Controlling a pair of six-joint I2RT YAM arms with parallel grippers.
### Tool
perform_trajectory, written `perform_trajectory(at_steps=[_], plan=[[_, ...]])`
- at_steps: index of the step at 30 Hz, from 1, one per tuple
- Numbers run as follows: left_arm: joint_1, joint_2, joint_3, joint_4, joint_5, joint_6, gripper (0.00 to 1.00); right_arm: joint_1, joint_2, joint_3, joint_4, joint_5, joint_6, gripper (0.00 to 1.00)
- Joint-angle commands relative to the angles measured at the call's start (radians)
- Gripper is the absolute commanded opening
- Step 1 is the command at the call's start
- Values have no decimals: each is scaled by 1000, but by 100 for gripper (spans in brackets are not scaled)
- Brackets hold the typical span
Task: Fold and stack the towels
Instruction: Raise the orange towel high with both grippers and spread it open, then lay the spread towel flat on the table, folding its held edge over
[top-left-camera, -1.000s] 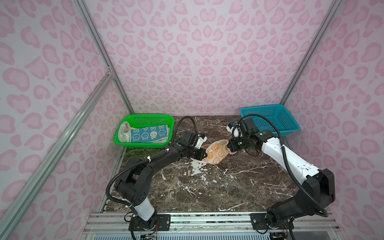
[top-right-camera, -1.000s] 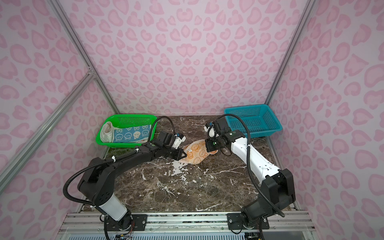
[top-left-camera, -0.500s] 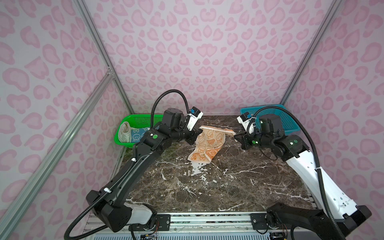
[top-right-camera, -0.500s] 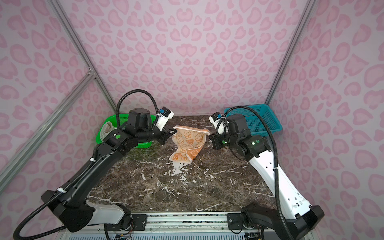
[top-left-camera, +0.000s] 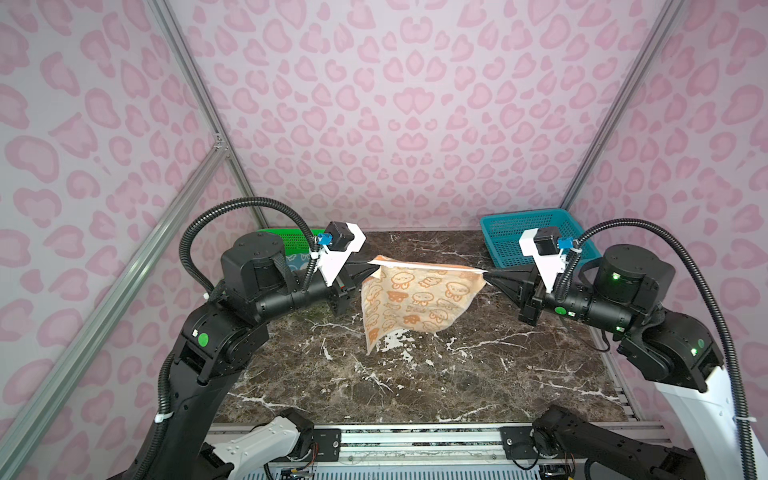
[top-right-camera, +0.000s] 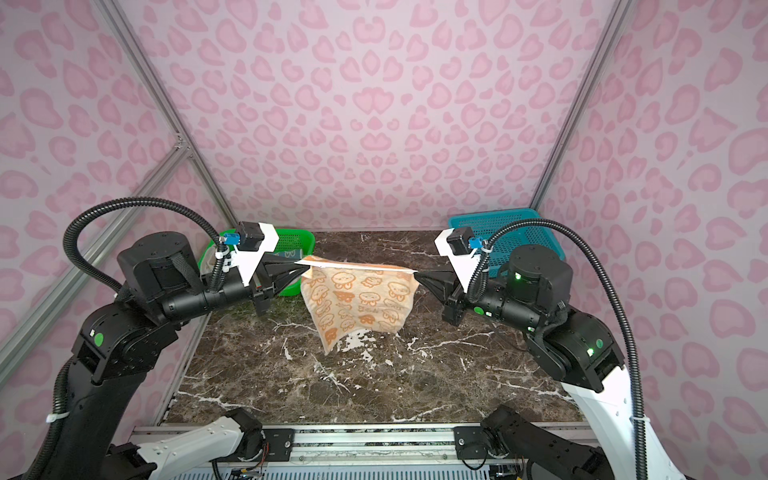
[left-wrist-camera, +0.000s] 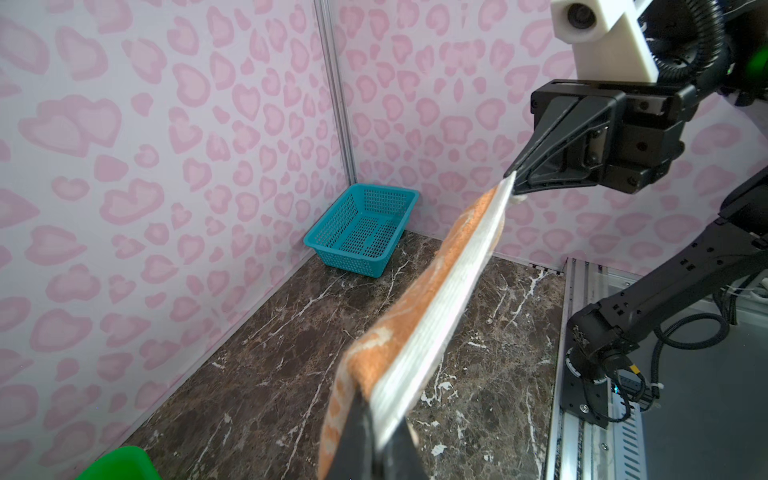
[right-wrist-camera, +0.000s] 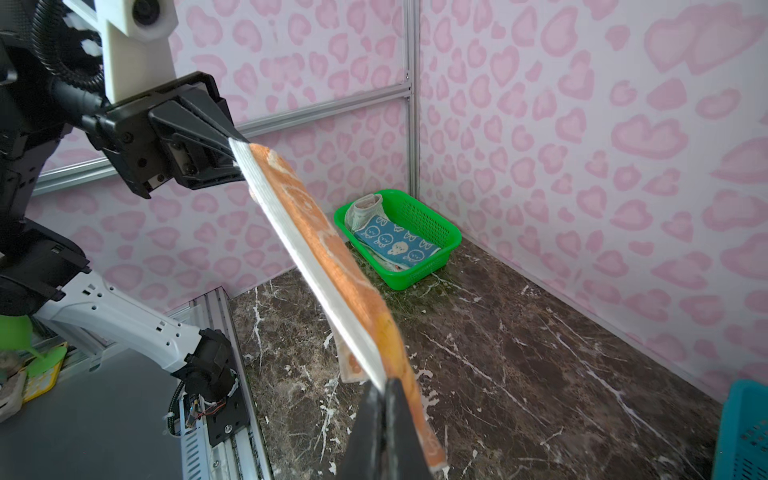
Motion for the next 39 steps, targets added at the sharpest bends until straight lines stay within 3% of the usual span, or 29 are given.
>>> perform_trajectory(at_steps=[1,4,7,10,16,20,26,32,39], plan=[[6,-2,24,-7,-66,-26,3,-5,-13,-25,-34,176,35,0],[10,45,17,-6,-122,-44,3,-29,27,-40,-38,218,37,0],[26,127,5,-7,-155,-55,3,-130,103,-52,-29,131,39,0],[81,221,-29,24,-139,-73,3,-245,199,-83,-2,54,35,0],[203,482,-13,75,-93,-86,3,-366,464,-35,20,66,-12,0],[227,652,80,68,-124,-55,3,-370,654,84,15,67,-76,0],[240,754,113,81,-144,-11,3,-359,812,169,-3,46,-128,0],[246,770,46,86,-138,25,3,-315,813,66,30,64,-169,0],[244,719,-140,101,-169,20,3,-260,734,-153,75,117,-167,0]])
